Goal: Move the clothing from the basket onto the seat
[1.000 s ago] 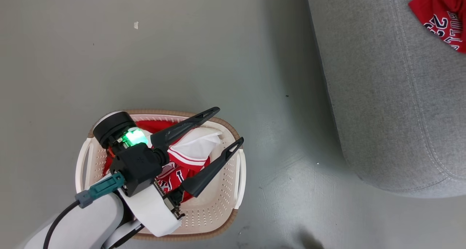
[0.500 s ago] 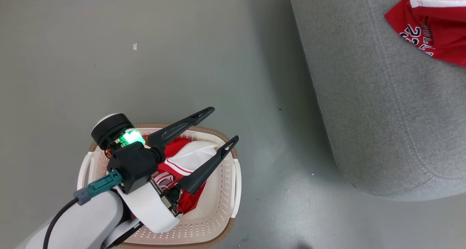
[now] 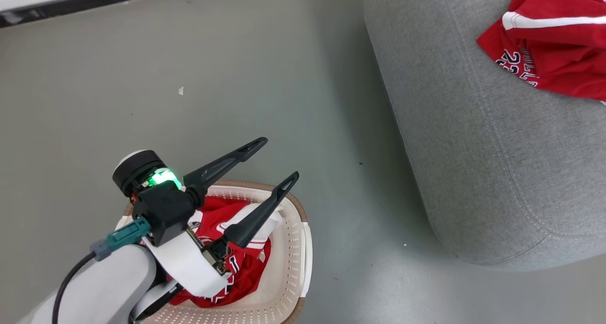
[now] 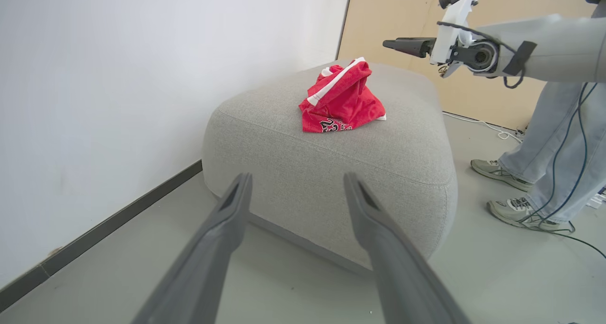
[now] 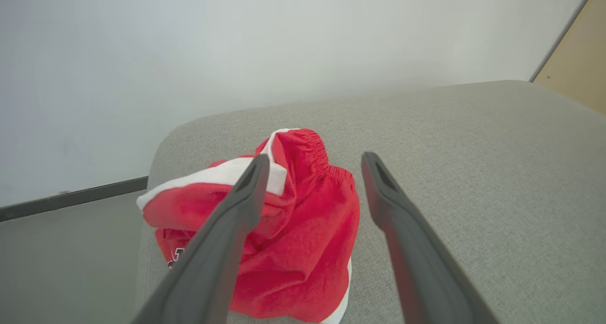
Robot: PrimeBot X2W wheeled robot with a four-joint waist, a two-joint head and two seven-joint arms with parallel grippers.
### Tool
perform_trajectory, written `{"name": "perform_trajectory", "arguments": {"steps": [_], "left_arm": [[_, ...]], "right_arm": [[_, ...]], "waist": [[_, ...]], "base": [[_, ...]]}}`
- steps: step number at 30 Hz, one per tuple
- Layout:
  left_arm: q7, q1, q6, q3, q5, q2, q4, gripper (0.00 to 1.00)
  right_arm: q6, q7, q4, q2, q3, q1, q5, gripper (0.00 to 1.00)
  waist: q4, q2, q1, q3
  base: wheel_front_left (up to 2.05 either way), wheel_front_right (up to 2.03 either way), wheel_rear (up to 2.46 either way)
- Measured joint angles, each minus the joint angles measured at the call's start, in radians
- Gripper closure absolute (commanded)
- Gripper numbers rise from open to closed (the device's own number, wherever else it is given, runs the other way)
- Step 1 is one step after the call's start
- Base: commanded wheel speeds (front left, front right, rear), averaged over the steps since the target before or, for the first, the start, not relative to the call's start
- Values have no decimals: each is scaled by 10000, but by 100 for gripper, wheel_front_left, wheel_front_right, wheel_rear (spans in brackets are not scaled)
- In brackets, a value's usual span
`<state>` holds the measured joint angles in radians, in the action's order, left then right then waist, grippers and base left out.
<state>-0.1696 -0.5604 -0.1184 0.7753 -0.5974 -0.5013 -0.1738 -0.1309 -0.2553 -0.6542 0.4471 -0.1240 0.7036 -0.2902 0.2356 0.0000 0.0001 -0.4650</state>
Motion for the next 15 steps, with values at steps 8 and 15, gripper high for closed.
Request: {"name": "perform_trajectory", "arguments": {"steps": [8,15], "left_arm": [[-211,248,58,-217,-228,33,328,0],[-395,460,224,-418,-359,209,604,0]], "right_arm": [[-2,0,1101,-309,132,-290,280,0],[0,0,1824,-357,665,-499,383,0]], "waist": [[27,0,0,575],[-26,0,0,1087]], "base": [[0,0,0],[0,0,0]]}}
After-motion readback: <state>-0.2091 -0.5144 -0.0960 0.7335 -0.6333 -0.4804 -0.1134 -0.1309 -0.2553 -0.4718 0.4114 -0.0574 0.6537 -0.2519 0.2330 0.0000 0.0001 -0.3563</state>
